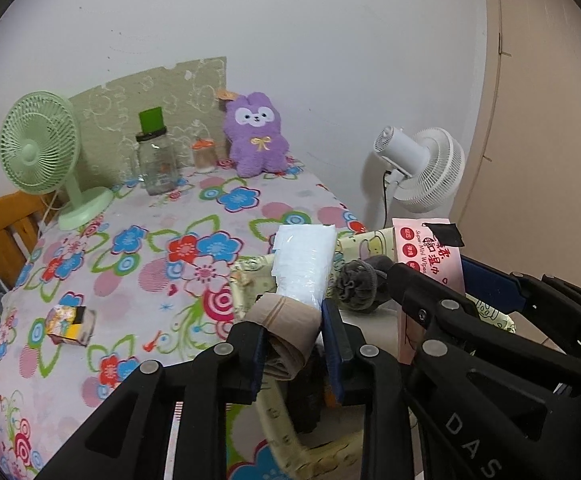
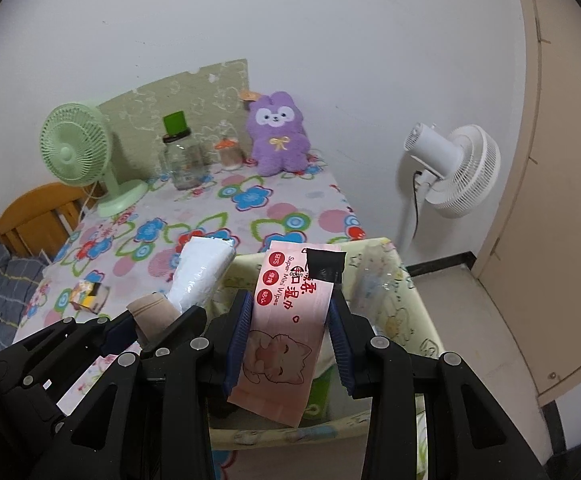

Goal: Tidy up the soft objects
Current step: 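Lower the roll and pink packet into the yellow box and open both tools, then withdraw both tools from the yellow box toward the yellow cartoon box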

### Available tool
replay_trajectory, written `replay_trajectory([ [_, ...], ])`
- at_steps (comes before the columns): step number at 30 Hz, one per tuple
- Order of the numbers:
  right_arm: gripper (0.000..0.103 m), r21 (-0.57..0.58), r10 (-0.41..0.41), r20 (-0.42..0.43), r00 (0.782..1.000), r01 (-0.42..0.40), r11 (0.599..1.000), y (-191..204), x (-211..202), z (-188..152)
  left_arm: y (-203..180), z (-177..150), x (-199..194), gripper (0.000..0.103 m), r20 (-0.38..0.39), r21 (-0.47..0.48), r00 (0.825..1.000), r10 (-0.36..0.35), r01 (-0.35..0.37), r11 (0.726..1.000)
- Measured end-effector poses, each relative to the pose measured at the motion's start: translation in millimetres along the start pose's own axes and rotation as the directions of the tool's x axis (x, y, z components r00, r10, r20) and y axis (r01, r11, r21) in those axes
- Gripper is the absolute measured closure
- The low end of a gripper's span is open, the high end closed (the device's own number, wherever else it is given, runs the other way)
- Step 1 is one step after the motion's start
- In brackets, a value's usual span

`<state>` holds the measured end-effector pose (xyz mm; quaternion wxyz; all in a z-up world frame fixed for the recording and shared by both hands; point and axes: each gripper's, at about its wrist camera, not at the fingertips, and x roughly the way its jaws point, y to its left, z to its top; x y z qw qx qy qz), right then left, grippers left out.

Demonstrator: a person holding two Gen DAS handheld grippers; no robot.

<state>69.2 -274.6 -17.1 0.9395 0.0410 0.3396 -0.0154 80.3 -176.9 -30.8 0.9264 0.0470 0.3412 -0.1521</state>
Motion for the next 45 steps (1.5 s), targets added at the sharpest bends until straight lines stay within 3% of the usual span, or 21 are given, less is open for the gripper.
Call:
replay_trajectory([
  [5,0.062,0.013,-0.006,-0.012,1.0,0.006,1.0,-9.6,8.1,-1.4,-6.4,-0.3,11.2,0.06,-0.034,0.001,0.999,-0.023,0.023,1.0],
  [7,0.062,0.019,-0.007,-0.015,1.0,0.007,1.0,-12.5,10.4,-2.1,-8.5,-0.8,14.0,0.041,-0.035,0.01,0.999,-0.019,0.019,1.0],
  [9,0.062,0.025,-0.007,-0.022,1.0,0.008,1.0,-15.5,13.1,-2.7,-10.3,-1.2,15.0,0.031,-0.03,0.02,1.0,-0.006,0.007,1.0],
  [12,0.062,0.034,-0.01,-0.027,1.0,0.011,0.999,-18.7,16.5,-3.7,-12.6,-0.7,16.4,0.025,-0.031,0.038,1.0,0.003,-0.002,0.999],
  [20,0.06,0.045,0.013,-0.044,0.999,-0.011,0.999,-17.4,25.1,-2.0,-10.7,-0.5,17.1,0.019,-0.035,0.047,0.999,0.013,-0.011,0.999],
  [25,0.038,0.053,0.002,-0.041,0.999,0.0,0.999,-16.6,27.2,-1.6,-2.2,0.3,14.8,0.018,-0.033,0.038,0.999,0.042,-0.04,0.998],
  [29,0.02,0.091,0.01,-0.023,1.0,-0.008,0.996,-17.4,22.9,-0.9,9.0,1.6,10.5,0.017,-0.035,0.011,0.999,0.024,-0.023,1.0],
  [45,0.016,0.052,0.017,0.022,1.0,-0.018,0.998,26.4,-2.2,-1.4,51.3,-4.7,-23.3,0.01,0.006,-0.022,0.998,0.065,-0.065,0.998],
])
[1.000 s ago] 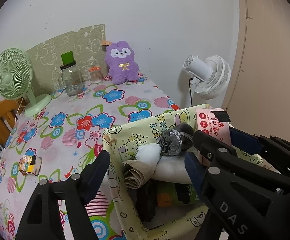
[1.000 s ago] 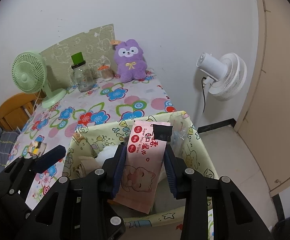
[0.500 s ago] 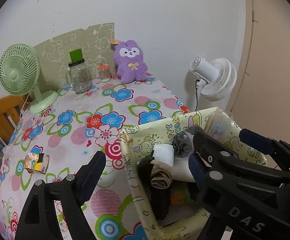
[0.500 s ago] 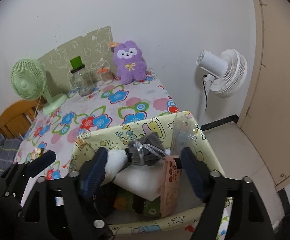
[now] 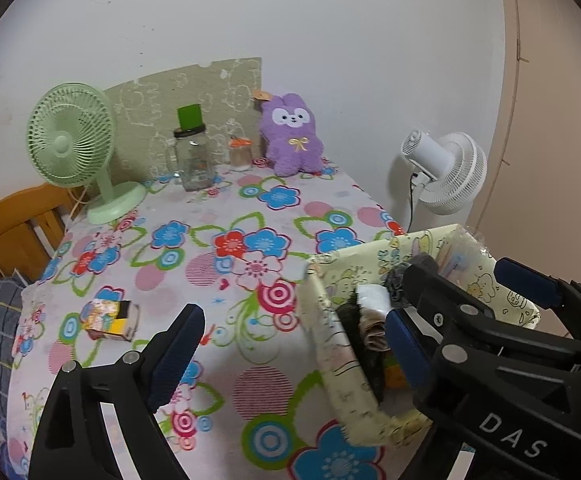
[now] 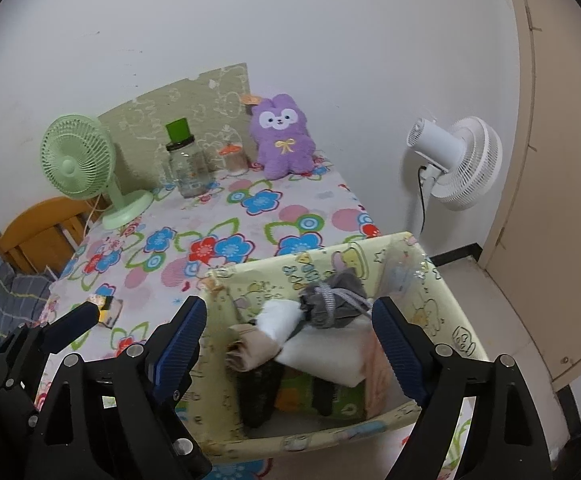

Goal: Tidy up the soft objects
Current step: 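Withdraw both tools from the yellow box toward the yellow cartoon box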

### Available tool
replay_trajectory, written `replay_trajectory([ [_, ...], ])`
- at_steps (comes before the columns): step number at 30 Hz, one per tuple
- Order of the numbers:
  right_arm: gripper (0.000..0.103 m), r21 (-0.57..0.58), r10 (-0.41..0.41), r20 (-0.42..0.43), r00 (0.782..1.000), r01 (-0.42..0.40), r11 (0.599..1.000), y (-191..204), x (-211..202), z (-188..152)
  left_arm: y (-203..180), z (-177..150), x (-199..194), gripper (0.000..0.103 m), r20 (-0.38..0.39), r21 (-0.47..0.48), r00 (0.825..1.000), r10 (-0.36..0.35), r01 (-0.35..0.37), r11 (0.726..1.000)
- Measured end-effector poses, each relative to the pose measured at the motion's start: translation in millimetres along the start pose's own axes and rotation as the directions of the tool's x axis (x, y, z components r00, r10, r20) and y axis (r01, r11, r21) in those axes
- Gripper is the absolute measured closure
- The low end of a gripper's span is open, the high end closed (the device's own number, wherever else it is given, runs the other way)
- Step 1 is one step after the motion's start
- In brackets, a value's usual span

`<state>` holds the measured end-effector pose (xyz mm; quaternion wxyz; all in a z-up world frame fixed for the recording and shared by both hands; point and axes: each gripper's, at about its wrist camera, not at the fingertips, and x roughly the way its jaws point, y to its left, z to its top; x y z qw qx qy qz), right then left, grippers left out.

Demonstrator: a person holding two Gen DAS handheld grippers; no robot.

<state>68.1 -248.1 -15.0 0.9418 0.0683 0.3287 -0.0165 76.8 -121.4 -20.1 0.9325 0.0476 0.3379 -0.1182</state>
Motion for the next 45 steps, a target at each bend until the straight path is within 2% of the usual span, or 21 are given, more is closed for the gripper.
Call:
replay_trajectory([
  [7,0.016,-0.039,0.006,0.017,1.0,-0.005,0.999,23.6,-10.9,-2.7,20.3,-5.1,-13.2,0.006,0.014,-0.005,1.0,0.021,-0.021,1.0],
  [17,0.016,-0.079,0.022,0.024,0.999,-0.02,0.997,59.8,-21.1,-7.5,50.9,-11.4,-32.3,0.001,0.03,-0.009,0.999,0.016,-0.015,1.0],
  [20,0.008,-0.095,0.015,0.034,0.999,-0.012,0.995,73.0,-24.2,-8.0,61.6,-12.8,-34.4,0.0,0.029,-0.017,0.999,0.02,-0.02,1.0],
  [24,0.006,-0.109,0.022,0.057,0.998,-0.016,0.994,87.4,-27.5,-9.3,76.2,-14.5,-38.1,0.0,0.036,-0.028,0.999,0.03,-0.029,0.999],
  [34,0.006,-0.117,0.096,0.04,0.995,-0.09,0.989,126.3,-15.2,-11.5,111.6,-17.8,-43.6,0.0,0.054,-0.028,0.995,0.085,-0.083,0.996],
  [45,0.006,-0.186,0.07,0.041,0.997,-0.062,0.981,167.0,1.3,-8.0,145.5,-18.0,-28.4,0.0,0.034,-0.037,0.995,0.093,-0.092,0.995],
])
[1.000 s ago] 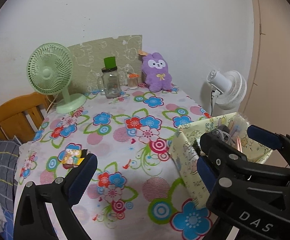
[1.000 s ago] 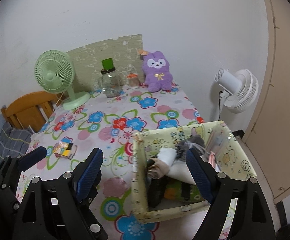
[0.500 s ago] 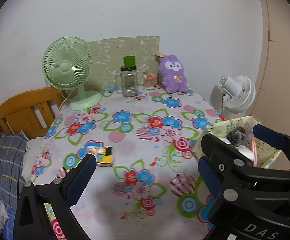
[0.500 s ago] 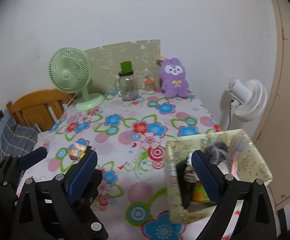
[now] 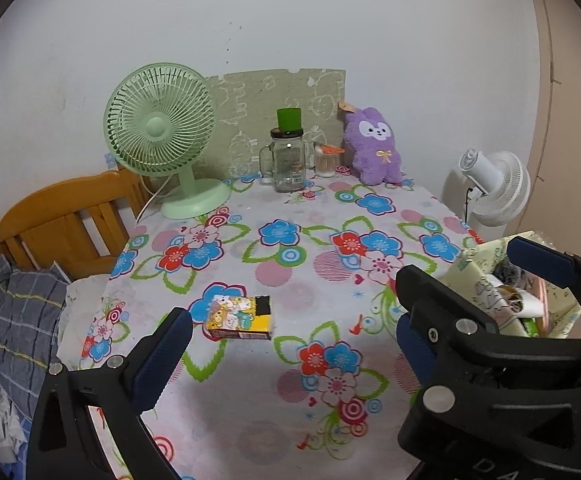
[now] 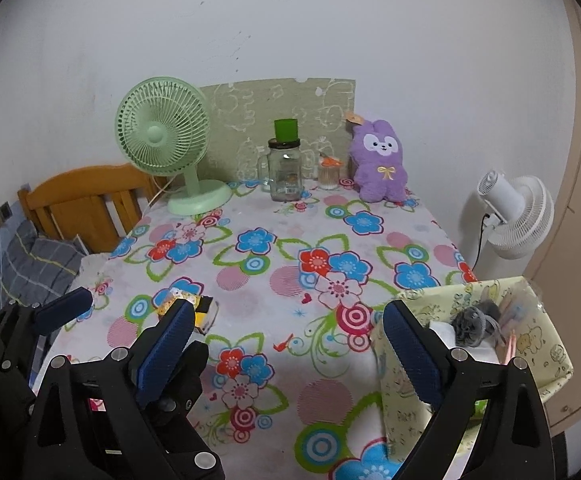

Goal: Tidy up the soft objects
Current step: 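Withdraw both tools from the yellow box toward the yellow cartoon box, then close the left tool around the yellow cartoon-printed box and lift it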

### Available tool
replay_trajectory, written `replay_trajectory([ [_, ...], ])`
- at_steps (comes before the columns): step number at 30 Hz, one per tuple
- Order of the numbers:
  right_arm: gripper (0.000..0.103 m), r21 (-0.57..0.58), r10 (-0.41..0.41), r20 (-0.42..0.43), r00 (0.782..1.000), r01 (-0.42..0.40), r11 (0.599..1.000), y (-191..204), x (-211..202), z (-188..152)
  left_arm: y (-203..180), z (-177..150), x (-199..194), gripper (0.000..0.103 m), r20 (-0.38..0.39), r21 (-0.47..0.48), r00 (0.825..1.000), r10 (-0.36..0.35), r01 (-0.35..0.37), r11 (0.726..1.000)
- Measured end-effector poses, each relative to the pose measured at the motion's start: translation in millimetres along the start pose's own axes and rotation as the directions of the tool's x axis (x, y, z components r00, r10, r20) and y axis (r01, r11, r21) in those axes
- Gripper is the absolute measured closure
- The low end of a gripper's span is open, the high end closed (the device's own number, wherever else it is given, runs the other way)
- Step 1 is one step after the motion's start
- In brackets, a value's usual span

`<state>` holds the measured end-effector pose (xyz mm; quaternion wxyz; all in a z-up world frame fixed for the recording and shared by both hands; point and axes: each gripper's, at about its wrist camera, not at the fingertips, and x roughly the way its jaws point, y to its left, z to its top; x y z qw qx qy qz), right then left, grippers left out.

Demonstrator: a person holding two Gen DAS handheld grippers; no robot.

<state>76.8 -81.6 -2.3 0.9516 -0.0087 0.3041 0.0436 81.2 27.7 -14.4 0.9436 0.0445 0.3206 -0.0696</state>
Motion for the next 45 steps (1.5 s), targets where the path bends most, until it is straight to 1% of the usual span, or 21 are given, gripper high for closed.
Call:
replay_trajectory([
  [6,0.006,0.005,0.029,-0.035,0.999,-0.029,1.0,13.9,24.9,2.3,18.7,1.0,22.2,0.0,-0.029,-0.004,0.999,0.014,-0.014,1.0],
  [10,0.006,0.001,0.046,-0.052,0.998,-0.046,0.999,22.4,42.0,1.9,31.5,-0.1,38.9,0.0,-0.056,-0.011,0.998,0.01,-0.011,1.0],
  [14,0.006,0.012,0.061,-0.064,0.996,-0.061,0.998,29.3,59.8,0.3,38.4,-2.1,51.2,0.0,-0.049,-0.009,0.999,0.025,-0.025,1.0],
  [17,0.007,0.013,0.051,-0.061,0.997,-0.051,0.999,33.7,68.6,-1.6,44.9,-3.8,63.2,0.0,-0.06,-0.019,0.998,0.01,-0.011,1.0],
  [20,0.012,0.018,0.066,-0.083,0.994,-0.064,0.998,36.4,81.0,-3.4,50.0,-5.9,74.1,0.0,-0.069,-0.027,0.998,0.012,-0.014,1.0],
  [22,0.013,0.02,0.067,-0.092,0.994,-0.065,0.998,37.6,87.2,-4.7,51.1,-7.3,80.1,0.0,-0.072,-0.024,0.997,0.015,-0.016,1.0],
  [24,0.014,0.019,0.062,-0.101,0.993,-0.06,0.998,38.7,94.4,-6.4,52.9,-9.3,87.4,0.0,-0.085,-0.024,0.996,0.003,-0.005,1.0],
  [27,0.018,0.021,0.064,-0.119,0.991,-0.062,0.998,40.0,104.0,-10.2,55.4,-12.2,98.9,0.0,-0.112,-0.025,0.994,-0.019,0.017,1.0],
  [32,0.022,0.034,0.066,-0.154,0.986,-0.061,0.998,39.1,120.0,-15.3,56.4,-15.5,115.6,0.0,-0.146,-0.027,0.989,-0.031,0.027,0.999],
  [35,0.027,0.033,0.063,-0.172,0.983,-0.058,0.998,38.9,129.3,-17.0,56.9,-17.3,125.0,0.0,-0.162,-0.031,0.986,-0.025,0.02,0.999],
  [45,0.034,0.041,0.071,-0.232,0.97,-0.063,0.997,38.3,157.9,-24.9,60.4,-26.6,154.4,0.0,-0.216,-0.053,0.976,-0.013,0.002,0.999],
])
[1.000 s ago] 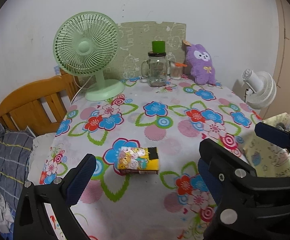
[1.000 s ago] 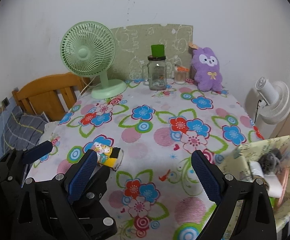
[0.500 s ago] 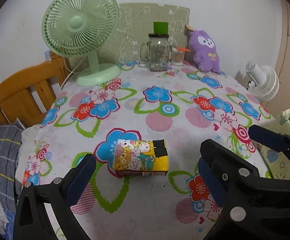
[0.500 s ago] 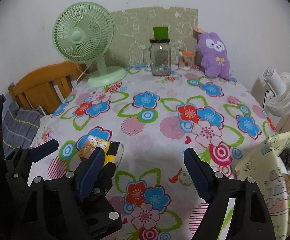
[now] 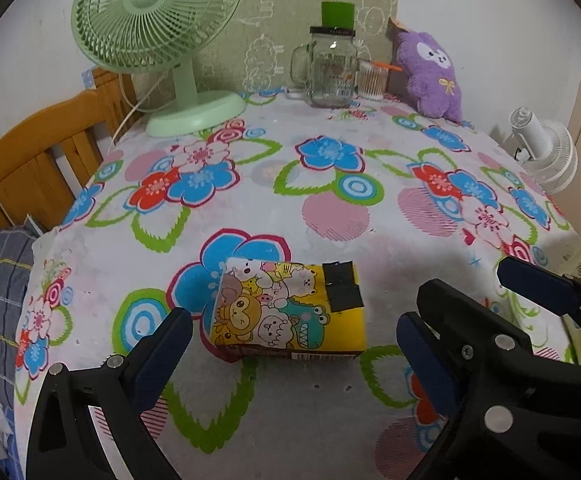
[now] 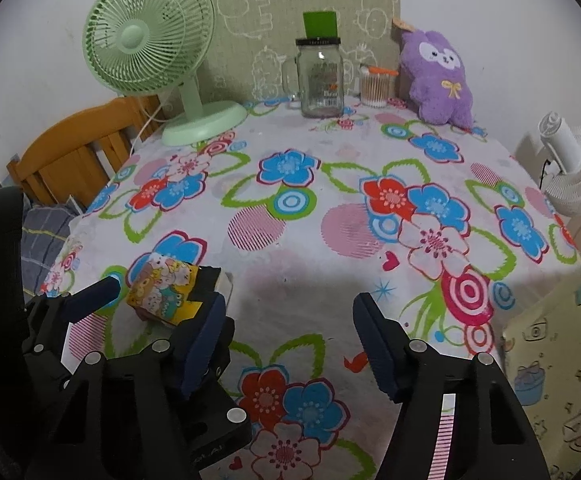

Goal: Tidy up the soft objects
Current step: 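Close the left tool around the yellow cartoon-printed box and lift it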

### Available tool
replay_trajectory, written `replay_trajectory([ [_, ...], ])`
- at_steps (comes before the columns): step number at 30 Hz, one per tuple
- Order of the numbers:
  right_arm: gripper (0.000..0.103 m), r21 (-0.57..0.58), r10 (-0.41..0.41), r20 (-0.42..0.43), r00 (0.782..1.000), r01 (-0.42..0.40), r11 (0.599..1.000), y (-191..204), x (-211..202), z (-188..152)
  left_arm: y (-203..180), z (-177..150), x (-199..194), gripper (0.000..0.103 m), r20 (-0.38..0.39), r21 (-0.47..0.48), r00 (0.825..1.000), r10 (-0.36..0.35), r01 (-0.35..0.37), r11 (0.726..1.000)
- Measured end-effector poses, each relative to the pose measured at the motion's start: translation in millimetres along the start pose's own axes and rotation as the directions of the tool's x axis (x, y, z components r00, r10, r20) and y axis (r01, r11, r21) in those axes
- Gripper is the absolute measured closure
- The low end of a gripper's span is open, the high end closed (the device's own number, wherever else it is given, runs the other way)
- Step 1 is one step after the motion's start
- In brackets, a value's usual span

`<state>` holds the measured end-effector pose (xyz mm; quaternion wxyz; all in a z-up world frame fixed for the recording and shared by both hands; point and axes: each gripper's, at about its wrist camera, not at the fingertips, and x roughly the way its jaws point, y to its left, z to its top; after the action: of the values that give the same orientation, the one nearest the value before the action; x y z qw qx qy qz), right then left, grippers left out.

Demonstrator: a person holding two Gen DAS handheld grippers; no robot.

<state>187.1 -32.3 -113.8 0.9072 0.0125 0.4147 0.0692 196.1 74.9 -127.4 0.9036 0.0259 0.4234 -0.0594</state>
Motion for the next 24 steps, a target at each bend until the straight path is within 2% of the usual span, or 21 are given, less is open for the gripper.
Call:
replay_trajectory([
  [5,0.034,0.012,0.006,-0.02,1.0,-0.006,1.0,-3.1,10.4,-0.9,0.3,-0.8,9.0,0.003,-0.017,-0.01,1.0,-0.009,0.009,1.0],
  [12,0.034,0.033,0.018,-0.045,0.999,-0.016,0.999,-6.9,19.0,-2.6,-0.8,-1.4,12.2,0.026,-0.036,-0.007,0.999,-0.006,0.006,1.0],
  [24,0.034,0.009,0.033,-0.018,0.999,-0.033,0.999,-4.5,3.0,-4.8,-8.9,-5.9,-14.0,0.028,0.014,0.03,1.0,0.021,-0.022,0.999],
])
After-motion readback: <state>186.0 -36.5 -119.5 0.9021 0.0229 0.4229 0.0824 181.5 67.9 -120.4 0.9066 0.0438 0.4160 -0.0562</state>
